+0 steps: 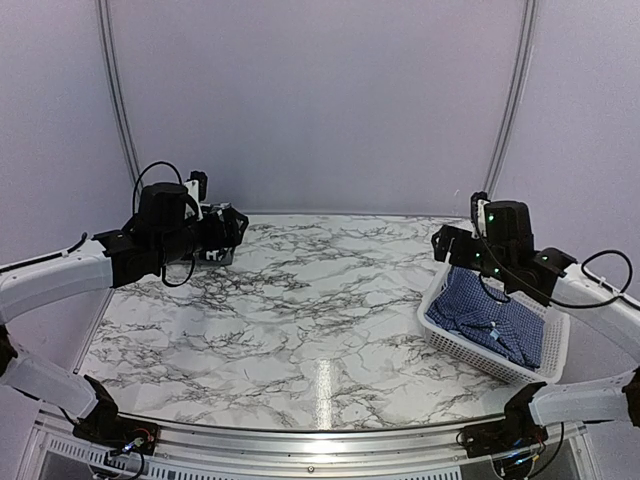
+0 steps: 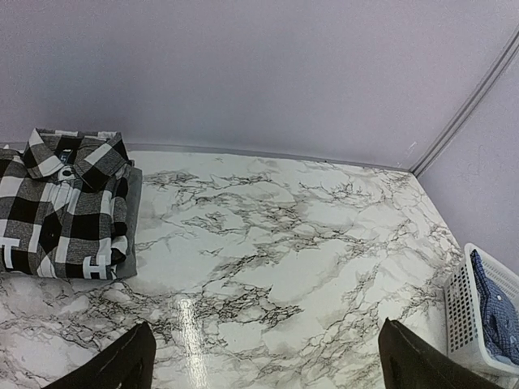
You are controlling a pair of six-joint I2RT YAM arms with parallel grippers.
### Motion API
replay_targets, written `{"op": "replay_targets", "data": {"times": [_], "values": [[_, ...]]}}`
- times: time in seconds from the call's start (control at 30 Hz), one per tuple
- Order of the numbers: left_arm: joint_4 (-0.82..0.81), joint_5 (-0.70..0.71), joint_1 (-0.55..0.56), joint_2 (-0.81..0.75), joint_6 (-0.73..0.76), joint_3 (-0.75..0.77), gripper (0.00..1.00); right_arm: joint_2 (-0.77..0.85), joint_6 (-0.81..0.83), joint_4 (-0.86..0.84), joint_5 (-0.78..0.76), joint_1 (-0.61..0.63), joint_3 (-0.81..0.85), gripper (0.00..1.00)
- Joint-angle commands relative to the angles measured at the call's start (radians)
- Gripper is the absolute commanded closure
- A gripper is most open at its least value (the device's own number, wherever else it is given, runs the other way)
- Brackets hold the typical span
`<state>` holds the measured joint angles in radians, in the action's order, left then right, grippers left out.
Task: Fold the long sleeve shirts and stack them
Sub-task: Pick up the crumpled shirt from the bin.
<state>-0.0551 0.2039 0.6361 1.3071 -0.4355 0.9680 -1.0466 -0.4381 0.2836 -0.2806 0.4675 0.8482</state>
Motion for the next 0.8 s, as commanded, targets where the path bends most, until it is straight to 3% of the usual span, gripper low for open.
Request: {"op": "replay_targets", "data": {"times": [0.0,0.3,0.47,0.6,0.7,0.77], "values": [[0.002,0.003,-0.003,0.000,0.011,0.028,0.01,-0.027,-0.143,0.223,-0.063,-0.007,0.043,0.02],[0.011,-0.017,-0.003,0.009,0.011,0.025,0.01,-0.047,-0.283,0.359,-0.011,-0.143,-0.035,0.09],[0.011,-0.013,-0.004,0.009,0.014,0.021,0.01,-0.081,-0.294,0.375,0.018,-0.255,-0.081,0.12],[0.006,-0.011,-0.004,0.012,0.014,0.021,0.01,-0.152,-0.299,0.328,0.041,-0.270,-0.129,0.13],[0.005,-0.011,-0.004,0.018,0.016,0.024,0.01,-0.197,-0.306,0.272,0.077,-0.271,-0.151,0.20],[0.006,-0.012,-0.004,0.017,0.016,0.027,0.01,-0.207,-0.306,0.265,0.077,-0.271,-0.146,0.31]]}}
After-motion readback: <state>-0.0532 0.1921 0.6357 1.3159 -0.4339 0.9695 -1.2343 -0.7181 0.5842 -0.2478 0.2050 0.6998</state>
